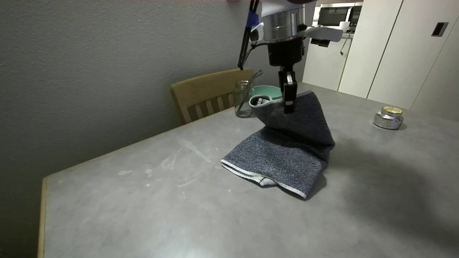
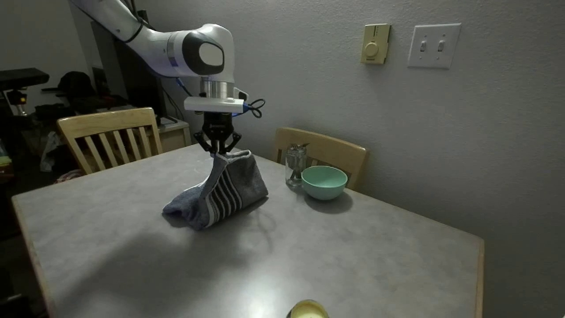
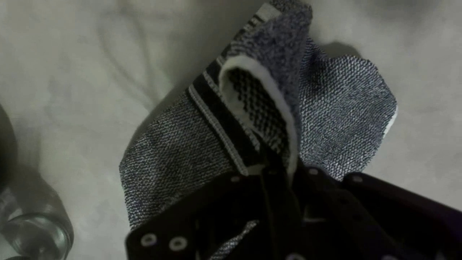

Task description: Fold the towel in half from right to left

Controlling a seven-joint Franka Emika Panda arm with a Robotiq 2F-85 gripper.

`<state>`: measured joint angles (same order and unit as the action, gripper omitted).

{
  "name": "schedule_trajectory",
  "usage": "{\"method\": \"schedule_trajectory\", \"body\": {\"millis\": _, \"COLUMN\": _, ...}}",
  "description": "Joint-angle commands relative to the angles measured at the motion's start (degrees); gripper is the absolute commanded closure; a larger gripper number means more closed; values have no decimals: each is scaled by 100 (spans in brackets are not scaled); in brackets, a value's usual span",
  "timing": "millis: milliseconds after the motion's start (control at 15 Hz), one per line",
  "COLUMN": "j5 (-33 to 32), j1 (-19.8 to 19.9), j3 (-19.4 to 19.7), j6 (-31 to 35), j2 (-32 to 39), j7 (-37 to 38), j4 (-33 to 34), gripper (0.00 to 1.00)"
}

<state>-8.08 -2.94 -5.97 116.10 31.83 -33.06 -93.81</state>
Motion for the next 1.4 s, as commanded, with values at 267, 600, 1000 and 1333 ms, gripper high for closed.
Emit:
{"method": "schedule_trajectory", "body": {"millis": 267, "j5": -128, "j1": -137, "j3": -192, "j6": -303, "j2": 3, "j7": -124, "j4": 90, "gripper": 98}}
{"method": "schedule_trajectory", "body": {"millis": 600, "j5": -162, "j1": -200, "j3": -220, "j6": -291, "j2": 30, "j7": -122, "j4": 107, "gripper": 98}}
{"method": "schedule_trajectory", "body": {"millis": 1000, "j5": -116, "j1": -180, "j3": -277, "j6": -270, "j2": -76, "j7": -191, "j4": -22, "gripper": 98}}
{"method": "schedule_trajectory", "body": {"millis": 1333, "j5": -83, "j1": -180, "j3": -358, "j6": -212, "j2": -170, "j7": -374, "j4": -158, "gripper": 98}}
